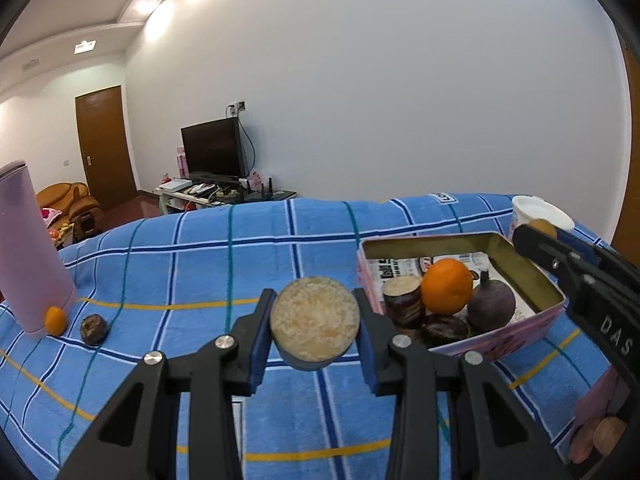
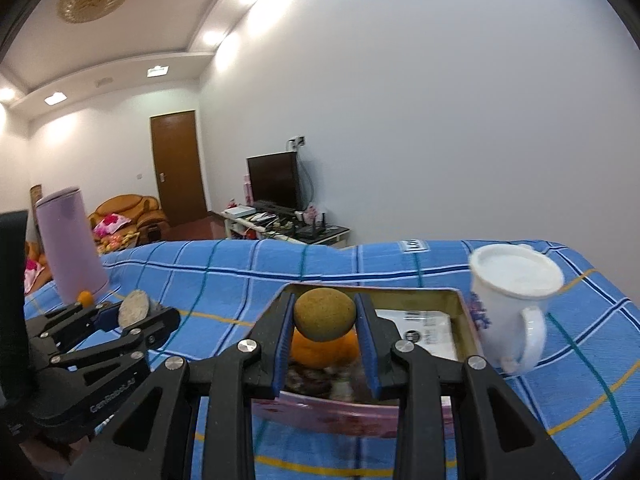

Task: Organize fruits
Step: 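Carry the held cylinder and olive-brown fruit toward the pink tin with both tools, then lower the cylinder into the tin and open the left tool while the right releases the olive-brown fruit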

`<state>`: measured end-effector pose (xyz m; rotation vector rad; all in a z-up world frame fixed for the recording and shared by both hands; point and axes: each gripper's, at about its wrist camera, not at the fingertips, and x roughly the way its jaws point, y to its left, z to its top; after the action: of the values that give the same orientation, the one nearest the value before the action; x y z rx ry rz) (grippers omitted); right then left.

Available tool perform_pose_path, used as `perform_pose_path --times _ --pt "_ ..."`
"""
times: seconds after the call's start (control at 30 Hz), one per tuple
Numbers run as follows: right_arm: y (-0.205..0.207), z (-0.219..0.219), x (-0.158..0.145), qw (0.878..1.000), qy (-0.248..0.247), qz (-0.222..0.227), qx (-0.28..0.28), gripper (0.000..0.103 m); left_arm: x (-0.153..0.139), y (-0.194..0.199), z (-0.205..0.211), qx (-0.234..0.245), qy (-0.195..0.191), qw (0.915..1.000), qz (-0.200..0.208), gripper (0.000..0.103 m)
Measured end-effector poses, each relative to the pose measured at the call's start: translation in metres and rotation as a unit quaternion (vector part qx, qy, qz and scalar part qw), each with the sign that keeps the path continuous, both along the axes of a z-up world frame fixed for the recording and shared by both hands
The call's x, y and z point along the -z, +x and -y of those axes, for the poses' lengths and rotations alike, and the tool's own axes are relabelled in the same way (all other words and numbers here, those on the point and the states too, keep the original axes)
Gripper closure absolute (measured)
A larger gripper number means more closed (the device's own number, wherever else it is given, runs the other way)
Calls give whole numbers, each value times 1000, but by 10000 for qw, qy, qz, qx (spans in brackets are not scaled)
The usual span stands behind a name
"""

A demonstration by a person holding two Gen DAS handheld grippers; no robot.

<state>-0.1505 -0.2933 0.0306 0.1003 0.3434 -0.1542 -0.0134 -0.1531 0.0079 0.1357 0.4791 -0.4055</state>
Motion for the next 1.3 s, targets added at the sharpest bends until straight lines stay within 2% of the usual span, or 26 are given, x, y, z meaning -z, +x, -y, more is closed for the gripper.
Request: perform_pose_path --times 0.33,0.6,0.9,1.0,1.3 --pt "-11 41 -7 9989 3 120 451 71 0 6 18 87 -100 9999 -61 64" --pt "-17 73 -11 9959 185 157 874 71 -4 6 53 381 -180 9991 -73 64" --pt "-3 76 -7 9954 82 7 950 71 -3 17 88 493 -151 9987 -34 64" --pt "2 77 -5 9951 32 -19 984 71 -6 22 97 457 -79 9989 69 64" --pt "22 76 5 9958 61 -284 873 71 -10 54 109 309 -73 9995 -4 64"
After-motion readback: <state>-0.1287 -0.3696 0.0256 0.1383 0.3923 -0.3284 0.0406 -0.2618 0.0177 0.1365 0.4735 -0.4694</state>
